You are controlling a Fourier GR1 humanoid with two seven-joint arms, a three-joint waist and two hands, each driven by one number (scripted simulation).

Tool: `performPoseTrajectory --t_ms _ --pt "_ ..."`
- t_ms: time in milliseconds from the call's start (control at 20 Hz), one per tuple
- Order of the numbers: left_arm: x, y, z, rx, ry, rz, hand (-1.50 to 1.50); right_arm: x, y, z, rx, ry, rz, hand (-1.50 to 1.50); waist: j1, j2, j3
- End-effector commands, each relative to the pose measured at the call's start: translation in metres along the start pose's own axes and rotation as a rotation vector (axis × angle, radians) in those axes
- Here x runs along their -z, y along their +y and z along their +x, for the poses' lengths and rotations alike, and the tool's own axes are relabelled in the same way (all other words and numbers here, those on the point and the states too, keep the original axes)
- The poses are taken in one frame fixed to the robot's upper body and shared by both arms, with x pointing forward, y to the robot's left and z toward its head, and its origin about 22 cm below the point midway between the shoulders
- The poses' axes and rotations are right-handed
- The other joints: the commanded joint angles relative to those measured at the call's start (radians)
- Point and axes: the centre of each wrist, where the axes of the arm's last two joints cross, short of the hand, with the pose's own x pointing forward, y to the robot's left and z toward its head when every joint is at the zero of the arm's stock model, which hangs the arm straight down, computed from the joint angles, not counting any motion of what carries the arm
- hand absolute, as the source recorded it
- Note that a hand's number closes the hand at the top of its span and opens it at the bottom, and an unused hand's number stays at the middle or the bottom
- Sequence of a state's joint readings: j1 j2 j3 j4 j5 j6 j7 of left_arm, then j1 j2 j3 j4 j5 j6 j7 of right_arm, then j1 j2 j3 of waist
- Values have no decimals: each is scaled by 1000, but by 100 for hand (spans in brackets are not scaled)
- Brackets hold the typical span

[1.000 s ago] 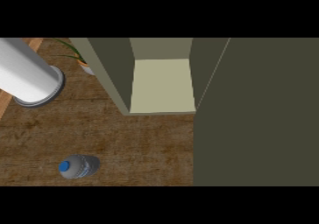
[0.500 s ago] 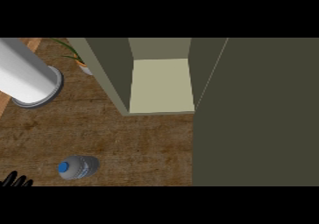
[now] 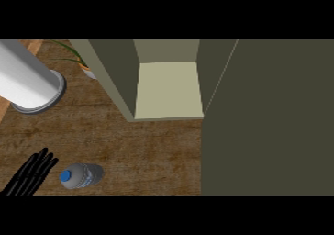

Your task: Pick up the bottled water, place it into the cabinet and close the cabinet

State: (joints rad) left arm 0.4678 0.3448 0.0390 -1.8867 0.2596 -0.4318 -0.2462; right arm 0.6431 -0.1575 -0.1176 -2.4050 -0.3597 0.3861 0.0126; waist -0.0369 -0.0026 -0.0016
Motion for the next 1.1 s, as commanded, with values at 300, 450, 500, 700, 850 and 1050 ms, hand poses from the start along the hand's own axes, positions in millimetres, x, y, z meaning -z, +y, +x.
performPoseTrajectory --t_ms 300,450,500,700,850,1050 --pt "56 3 -38 30 57 20 -150 -10 10 40 97 -98 33 -150 8 3 0" --pt "39 18 -62 13 98 47 -150 -17 15 54 76 -108 50 -150 -4 0 -1" --pt "39 14 -63 36 113 34 -150 -21 12 48 99 -88 50 -150 0 -1 0" --pt "46 5 -94 27 119 35 -150 -18 20 45 110 -89 27 -150 9 3 -2" --pt "57 15 -105 40 152 60 -150 -23 13 47 91 -104 39 -150 -2 3 -2" --pt "35 19 -126 -2 138 98 -150 -30 11 49 113 -100 45 -150 2 1 -2"
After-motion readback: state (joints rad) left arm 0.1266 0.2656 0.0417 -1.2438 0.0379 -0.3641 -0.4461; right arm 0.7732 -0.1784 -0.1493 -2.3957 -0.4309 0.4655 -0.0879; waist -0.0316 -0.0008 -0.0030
